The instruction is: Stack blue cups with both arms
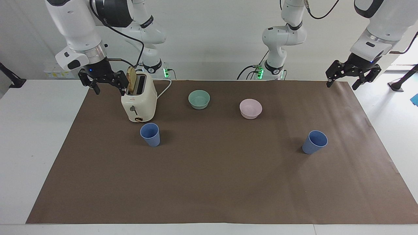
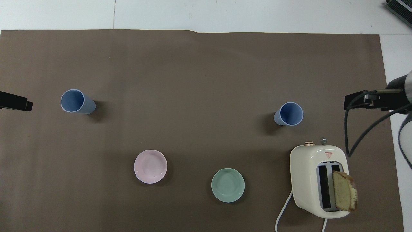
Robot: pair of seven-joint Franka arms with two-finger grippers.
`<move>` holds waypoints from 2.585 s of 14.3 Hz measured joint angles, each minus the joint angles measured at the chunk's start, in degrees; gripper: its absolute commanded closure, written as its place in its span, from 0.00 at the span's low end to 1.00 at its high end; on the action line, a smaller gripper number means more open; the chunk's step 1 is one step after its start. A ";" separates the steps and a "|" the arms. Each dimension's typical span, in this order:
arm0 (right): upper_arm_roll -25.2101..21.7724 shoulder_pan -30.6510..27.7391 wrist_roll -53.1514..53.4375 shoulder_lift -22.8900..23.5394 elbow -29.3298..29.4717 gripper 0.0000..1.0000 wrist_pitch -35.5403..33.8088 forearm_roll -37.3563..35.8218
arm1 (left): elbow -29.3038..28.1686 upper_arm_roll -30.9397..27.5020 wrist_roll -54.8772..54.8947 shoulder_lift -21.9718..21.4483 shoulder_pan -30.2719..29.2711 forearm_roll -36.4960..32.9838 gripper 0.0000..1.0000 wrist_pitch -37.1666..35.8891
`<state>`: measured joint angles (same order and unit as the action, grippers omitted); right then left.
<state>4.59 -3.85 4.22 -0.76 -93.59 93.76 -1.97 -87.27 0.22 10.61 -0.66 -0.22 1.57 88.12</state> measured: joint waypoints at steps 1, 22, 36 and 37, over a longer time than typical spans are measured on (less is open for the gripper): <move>0.00 0.00 0.00 0.00 0.00 0.00 0.00 0.00 | 0.00 0.00 0.00 0.00 0.00 0.00 0.00 0.00; 0.00 0.00 0.00 -0.01 -0.05 0.00 0.00 0.00 | 0.00 -0.15 0.02 0.05 -0.01 0.04 0.00 2.17; 0.00 0.00 0.00 -0.03 -0.06 0.00 0.00 0.00 | -5.74 -0.95 3.96 7.89 -1.65 1.51 0.00 17.58; 0.00 0.00 0.00 -0.03 -0.06 0.00 0.00 0.00 | -7.27 -1.01 5.19 8.30 -2.11 1.82 0.00 19.45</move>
<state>4.59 -3.85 4.22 -0.79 -93.65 93.76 -1.97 -94.54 -0.79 15.80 7.63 -2.33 3.39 107.57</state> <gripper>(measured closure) 0.000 0.000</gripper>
